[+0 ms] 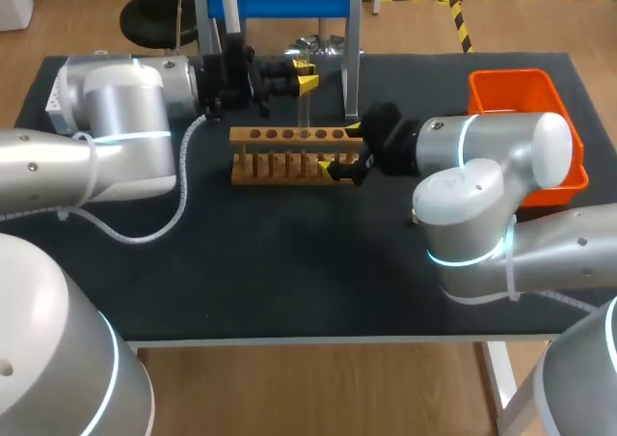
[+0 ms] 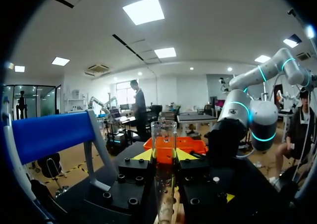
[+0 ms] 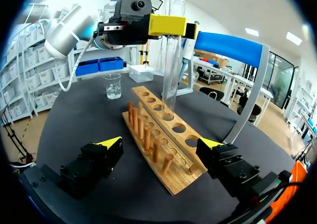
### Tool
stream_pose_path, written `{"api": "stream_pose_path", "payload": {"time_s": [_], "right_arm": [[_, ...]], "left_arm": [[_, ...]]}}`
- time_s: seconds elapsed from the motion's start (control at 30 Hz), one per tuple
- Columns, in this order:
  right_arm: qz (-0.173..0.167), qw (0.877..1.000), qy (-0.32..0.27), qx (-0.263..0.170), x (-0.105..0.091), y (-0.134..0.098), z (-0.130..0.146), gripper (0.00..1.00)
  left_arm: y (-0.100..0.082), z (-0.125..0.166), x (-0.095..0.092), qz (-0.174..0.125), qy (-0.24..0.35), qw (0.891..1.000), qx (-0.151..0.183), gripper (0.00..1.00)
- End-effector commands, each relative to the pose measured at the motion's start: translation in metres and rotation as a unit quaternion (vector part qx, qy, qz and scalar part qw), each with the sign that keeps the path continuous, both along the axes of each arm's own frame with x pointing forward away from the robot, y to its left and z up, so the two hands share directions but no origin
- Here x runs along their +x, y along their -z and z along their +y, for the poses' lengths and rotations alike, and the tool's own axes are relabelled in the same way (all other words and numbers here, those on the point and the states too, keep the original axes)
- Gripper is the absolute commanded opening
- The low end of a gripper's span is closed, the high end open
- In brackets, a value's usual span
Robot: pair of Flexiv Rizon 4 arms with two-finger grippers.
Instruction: Invert the test tube, pick up the pipette, mount the tip to pipette, aspirate from beaker and dispense into the tube, eject the tip, return the pipette, and cap with the stopper.
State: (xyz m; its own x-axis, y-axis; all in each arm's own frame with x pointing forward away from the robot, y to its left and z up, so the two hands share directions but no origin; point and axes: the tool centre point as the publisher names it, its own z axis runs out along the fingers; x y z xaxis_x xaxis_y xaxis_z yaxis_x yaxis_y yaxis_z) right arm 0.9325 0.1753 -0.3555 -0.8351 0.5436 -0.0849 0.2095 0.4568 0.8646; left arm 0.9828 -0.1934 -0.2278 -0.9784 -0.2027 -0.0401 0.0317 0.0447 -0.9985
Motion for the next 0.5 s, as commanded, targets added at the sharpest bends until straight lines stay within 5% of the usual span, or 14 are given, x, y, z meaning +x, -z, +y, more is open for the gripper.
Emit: {"api": "stream_pose_path", "payload": {"time_s": [0.03,0.5], "right_arm": [[0.001,1.000,-0.001,-0.002,-0.0002,-0.0010,-0.0004,1.00],[0.001,1.000,-0.001,-0.002,-0.0002,-0.0010,-0.0004,1.00]], "left_arm": [[0.0029,-0.0018,0.0034,-0.001,0.001,1.000,-0.002,0.00],[0.0078,-0.0033,0.0064,-0.003,-0.002,1.000,-0.012,0.00]]}}
